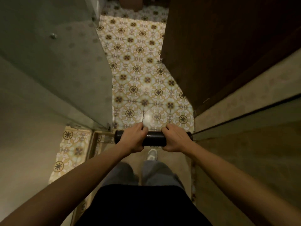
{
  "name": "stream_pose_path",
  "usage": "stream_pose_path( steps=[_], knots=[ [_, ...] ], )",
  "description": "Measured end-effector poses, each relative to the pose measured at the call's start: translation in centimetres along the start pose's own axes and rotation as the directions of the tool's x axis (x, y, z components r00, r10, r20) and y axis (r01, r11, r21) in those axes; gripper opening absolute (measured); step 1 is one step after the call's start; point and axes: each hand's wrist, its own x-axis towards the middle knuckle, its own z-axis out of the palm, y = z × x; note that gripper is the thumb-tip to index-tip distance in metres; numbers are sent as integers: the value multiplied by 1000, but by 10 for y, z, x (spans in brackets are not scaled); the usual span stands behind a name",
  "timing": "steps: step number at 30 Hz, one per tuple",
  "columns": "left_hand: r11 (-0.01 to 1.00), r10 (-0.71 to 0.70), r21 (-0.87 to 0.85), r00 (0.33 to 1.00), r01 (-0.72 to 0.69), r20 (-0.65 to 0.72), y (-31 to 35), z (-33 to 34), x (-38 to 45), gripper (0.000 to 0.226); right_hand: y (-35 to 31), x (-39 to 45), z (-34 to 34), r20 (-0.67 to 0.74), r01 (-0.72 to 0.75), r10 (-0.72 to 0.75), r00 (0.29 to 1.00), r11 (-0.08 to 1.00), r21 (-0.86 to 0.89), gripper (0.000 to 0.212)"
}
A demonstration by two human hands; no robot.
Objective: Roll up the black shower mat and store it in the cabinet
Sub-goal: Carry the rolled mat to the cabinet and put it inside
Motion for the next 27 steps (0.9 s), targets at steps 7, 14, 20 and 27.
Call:
stream_pose_path(
  steps=[7, 14, 20, 27],
  knots=[
    [999, -11, -34, 1000, 11, 8, -42, -55, 95, 57, 62, 78, -61, -15, -6, 6, 1000, 1000, -12, 54],
    [999, -20, -31, 1000, 21, 18, -118, -95, 202, 51, 114, 198, -113, 8, -5, 6, 1000, 999, -40, 56],
    [991, -72, -115, 997, 74, 26, -201, -122, 308, 51, 160, 326, -164, 71, -17, 22, 997, 998, -67, 60],
    [986, -114, -123, 993, 115, 16, -296, -174, 378, 52, 177, 441, -236, 55, 35, -31, 998, 996, -83, 63]
  ],
)
